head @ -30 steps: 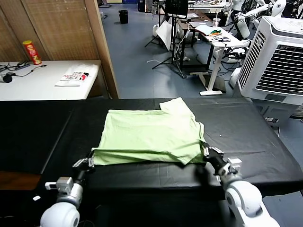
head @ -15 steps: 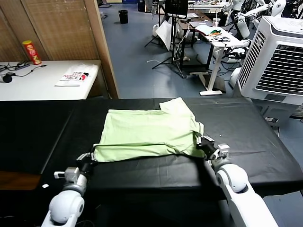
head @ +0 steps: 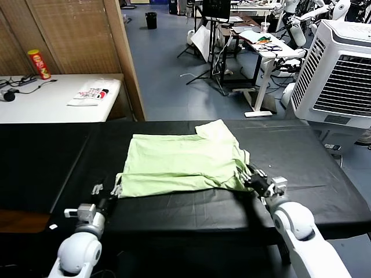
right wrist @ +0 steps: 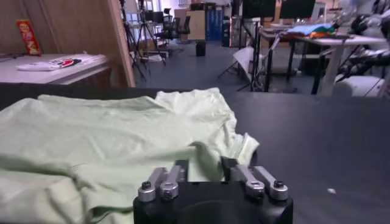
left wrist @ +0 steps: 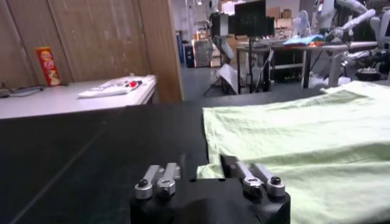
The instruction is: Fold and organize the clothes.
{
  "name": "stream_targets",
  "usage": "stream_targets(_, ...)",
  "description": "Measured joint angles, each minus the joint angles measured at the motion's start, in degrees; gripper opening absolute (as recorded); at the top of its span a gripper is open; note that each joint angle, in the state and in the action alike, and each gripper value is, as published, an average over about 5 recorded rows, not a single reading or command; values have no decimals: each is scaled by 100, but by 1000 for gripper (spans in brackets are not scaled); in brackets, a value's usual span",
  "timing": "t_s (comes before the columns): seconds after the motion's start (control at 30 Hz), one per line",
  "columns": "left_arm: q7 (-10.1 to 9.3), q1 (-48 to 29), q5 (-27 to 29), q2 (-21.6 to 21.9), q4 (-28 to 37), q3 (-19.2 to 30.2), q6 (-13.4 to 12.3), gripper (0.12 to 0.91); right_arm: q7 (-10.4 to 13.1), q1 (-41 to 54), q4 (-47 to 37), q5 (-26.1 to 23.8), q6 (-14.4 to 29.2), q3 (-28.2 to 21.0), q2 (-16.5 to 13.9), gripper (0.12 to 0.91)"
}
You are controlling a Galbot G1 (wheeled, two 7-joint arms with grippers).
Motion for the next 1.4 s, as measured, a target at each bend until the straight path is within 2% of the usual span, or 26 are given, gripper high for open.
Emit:
stream_targets(0.1, 37, 153, -198, -36, -115, 12, 118, 792, -27, -148, 20, -63, 24, 3, 38, 770)
stream_targets(0.17, 63, 229, -331, -55, -153, 17, 204, 797, -49, -192, 20, -91, 27, -8, 66, 713)
stream_targets(0.4, 129, 307, -586, -46, -120, -18, 334, 793, -98, -282, 20, -202, 41, -58, 128, 368)
stream_targets(0.47, 151, 308, -621, -33, -100, -25, 339, 751, -82, -310, 28, -206, 40, -48, 133, 255)
stream_targets(0.57, 186, 295, -678, -17, -72, -27, 343, 610, -17, -365, 78, -190, 6, 0, 118, 153)
stream_targets(0.73, 157, 262, -604, 35, -64, -4, 354, 325, 154, -503, 262, -24, -220, 126, 3, 123)
stream_targets(0.87, 74, 310, -271, 166, -142, 8, 399, 154, 214, -708, 472, 90, -394, 261, -118, 123)
stream_targets(0.93, 44, 372, -124, 257, -208, 8, 456, 127, 221, -853, 578, 100, -442, 332, -169, 123)
stream_targets(1.13, 23, 723, 29, 542, -526, -70, 606, 126, 244, -1364, 875, 85, -533, 544, -216, 123)
stream_targets(1.4, 30, 1518, 166, 524, -1097, -244, 660, 126, 277, -1991, 1369, 5, -600, 702, -126, 130)
